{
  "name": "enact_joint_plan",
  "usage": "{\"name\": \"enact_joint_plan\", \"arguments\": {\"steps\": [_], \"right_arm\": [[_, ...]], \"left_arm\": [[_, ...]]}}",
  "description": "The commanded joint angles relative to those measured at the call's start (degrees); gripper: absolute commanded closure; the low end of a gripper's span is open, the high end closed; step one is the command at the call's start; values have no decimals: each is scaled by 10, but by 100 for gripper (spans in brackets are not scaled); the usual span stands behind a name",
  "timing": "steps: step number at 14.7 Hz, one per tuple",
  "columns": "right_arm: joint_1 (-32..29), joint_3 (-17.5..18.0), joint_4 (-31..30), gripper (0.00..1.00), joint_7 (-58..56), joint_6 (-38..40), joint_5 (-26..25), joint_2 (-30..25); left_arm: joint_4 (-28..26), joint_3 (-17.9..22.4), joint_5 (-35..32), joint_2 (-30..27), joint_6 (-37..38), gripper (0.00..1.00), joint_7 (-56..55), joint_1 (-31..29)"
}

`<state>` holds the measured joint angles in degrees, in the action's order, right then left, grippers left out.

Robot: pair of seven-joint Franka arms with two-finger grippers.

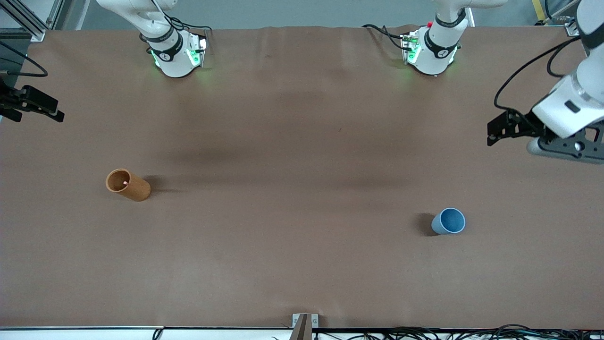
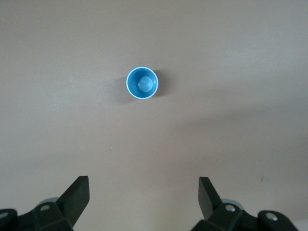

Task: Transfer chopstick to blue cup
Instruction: 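Reach the right gripper to the wooden cup while the left gripper reaches the blue cup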

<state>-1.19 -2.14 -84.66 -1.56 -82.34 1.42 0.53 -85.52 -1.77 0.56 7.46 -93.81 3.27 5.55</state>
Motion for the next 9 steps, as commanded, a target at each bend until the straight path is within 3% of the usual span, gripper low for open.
{"name": "enact_joint_plan", "arguments": {"steps": [1, 3, 9], "right_arm": [[-3, 6, -30, 0, -6, -13, -16, -10], [1, 9, -52, 2, -5, -28, -34, -10], [29, 9, -162, 5, 6, -129, -88, -11]], "left_arm": [[9, 1, -2, 75, -64, 0, 17, -31], [7, 1, 1, 121, -108, 0, 67, -43], [-23, -3, 26, 233, -247, 0, 53, -50]]}}
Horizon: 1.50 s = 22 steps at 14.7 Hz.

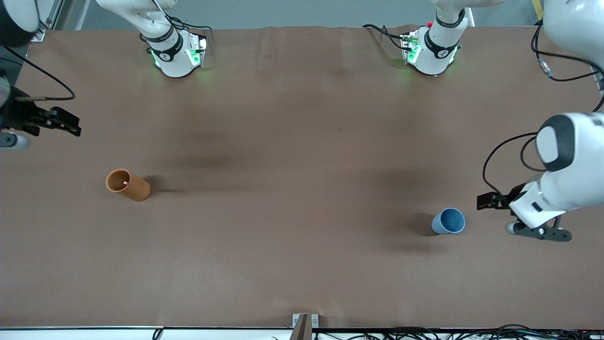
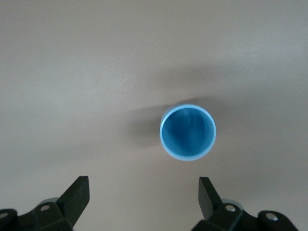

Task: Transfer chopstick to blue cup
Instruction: 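Reach the right gripper to the wooden cup while the left gripper reaches the blue cup, then grasp the blue cup with the left gripper and slide it toward the table middle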

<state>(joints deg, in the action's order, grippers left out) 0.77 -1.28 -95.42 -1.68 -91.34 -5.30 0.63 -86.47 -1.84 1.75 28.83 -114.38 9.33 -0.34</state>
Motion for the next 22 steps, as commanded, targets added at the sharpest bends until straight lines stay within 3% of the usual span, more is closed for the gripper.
{"name": "enact_joint_plan", "arguments": {"steps": [1, 3, 6, 7, 9, 10, 12, 16, 18, 22], "right_arm": [[10, 0, -77, 5, 13, -65, -26, -12], [12, 0, -114, 8, 29, -115, -44, -10], [30, 1, -135, 14, 75, -158, -67, 29], [40, 0, -132, 16, 85, -162, -79, 44], [48, 1, -132, 19, 113, -181, -92, 66], [52, 0, -131, 20, 122, -186, -94, 75], [56, 0, -123, 24, 136, -191, -102, 94], [67, 0, -118, 31, 177, -214, -123, 129], [68, 0, -110, 39, 177, -220, -124, 141], [68, 0, -110, 50, 177, -233, -150, 152]], "left_arm": [[-34, -3, 14, 25, -72, 0, -14, 11], [-67, -3, 14, 37, -116, 0, -18, 4], [-69, -3, 13, 60, -138, 1, -19, 10], [-70, -3, 13, 63, -142, 11, -26, 11], [-81, -3, 9, 63, -154, 66, -31, 9], [-84, -3, 6, 63, -160, 82, -28, 7], [-84, -2, 4, 63, -163, 100, -23, 11], [-80, -3, -17, 59, -160, 100, -27, 13], [-79, -9, -19, 23, -139, 100, -28, 15], [-70, -82, -18, -45, -29, 100, -149, 25]]}}
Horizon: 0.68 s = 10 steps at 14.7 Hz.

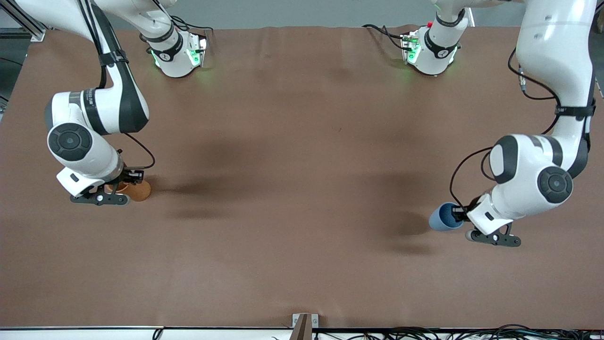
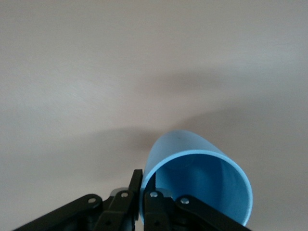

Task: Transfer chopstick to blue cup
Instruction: 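Grasp the blue cup with the left gripper and slide it toward the table middle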

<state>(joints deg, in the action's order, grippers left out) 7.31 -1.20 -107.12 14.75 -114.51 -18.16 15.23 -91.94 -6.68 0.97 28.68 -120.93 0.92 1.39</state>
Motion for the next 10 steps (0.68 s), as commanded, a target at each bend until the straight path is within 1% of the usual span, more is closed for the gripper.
{"name": "enact_joint_plan", "arguments": {"steps": [1, 2, 3, 4, 6, 8, 10], "right_arm": [[2, 0, 6, 51, 13, -1, -37, 7], [2, 0, 6, 54, 14, -3, -46, 8], [0, 0, 6, 56, 15, -9, -47, 8], [0, 0, 4, 58, 15, -12, -47, 9], [-1, 0, 4, 62, 18, -12, -46, 9], [-4, 0, 5, 67, 18, -16, -47, 12], [-5, -1, 4, 68, 18, -29, -46, 17]], "left_arm": [[-16, -68, -11, -51, 42, 100, -131, 7], [-18, -100, -14, -58, 46, 100, -194, 13], [-19, -122, -25, -64, 46, 99, -251, 32], [-17, -133, -33, -63, 45, 100, -321, 61], [-20, -134, -49, -50, 31, 100, -412, 133], [-25, -134, -52, -31, 4, 99, -458, 169], [-48, -134, -52, -26, -26, 99, -485, 207]]}}
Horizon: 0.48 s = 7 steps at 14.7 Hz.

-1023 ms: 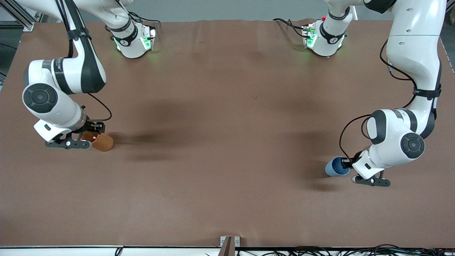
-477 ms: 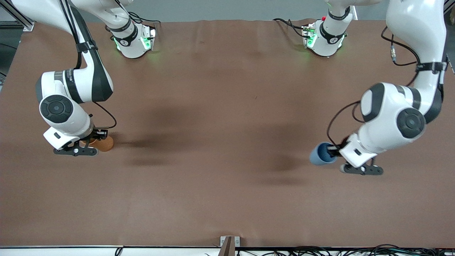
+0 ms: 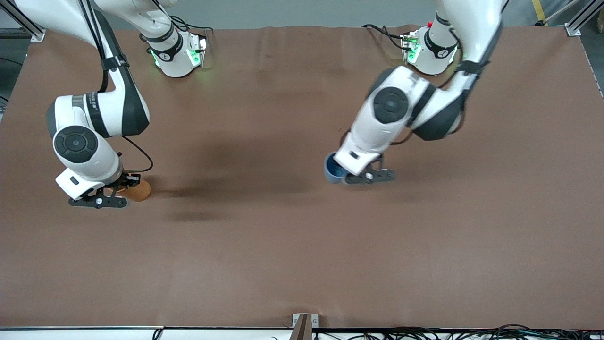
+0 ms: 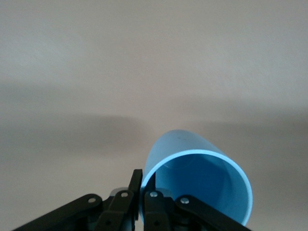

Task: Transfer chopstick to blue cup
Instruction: 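Grasp the blue cup with the left gripper and slide it toward the table middle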

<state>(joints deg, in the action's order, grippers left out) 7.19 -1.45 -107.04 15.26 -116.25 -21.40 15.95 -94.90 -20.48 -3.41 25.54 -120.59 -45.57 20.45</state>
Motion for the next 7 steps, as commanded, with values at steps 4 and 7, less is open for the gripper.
{"name": "enact_joint_plan", "arguments": {"steps": [4, 7], "right_arm": [[-6, 0, 4, 73, 14, -13, -14, 11], [-5, 0, 4, 80, 14, -9, -14, 11]], "left_arm": [[-71, 4, -13, 14, -95, 99, -29, 26], [-80, 4, -38, 35, -118, 99, -45, 34]]}}
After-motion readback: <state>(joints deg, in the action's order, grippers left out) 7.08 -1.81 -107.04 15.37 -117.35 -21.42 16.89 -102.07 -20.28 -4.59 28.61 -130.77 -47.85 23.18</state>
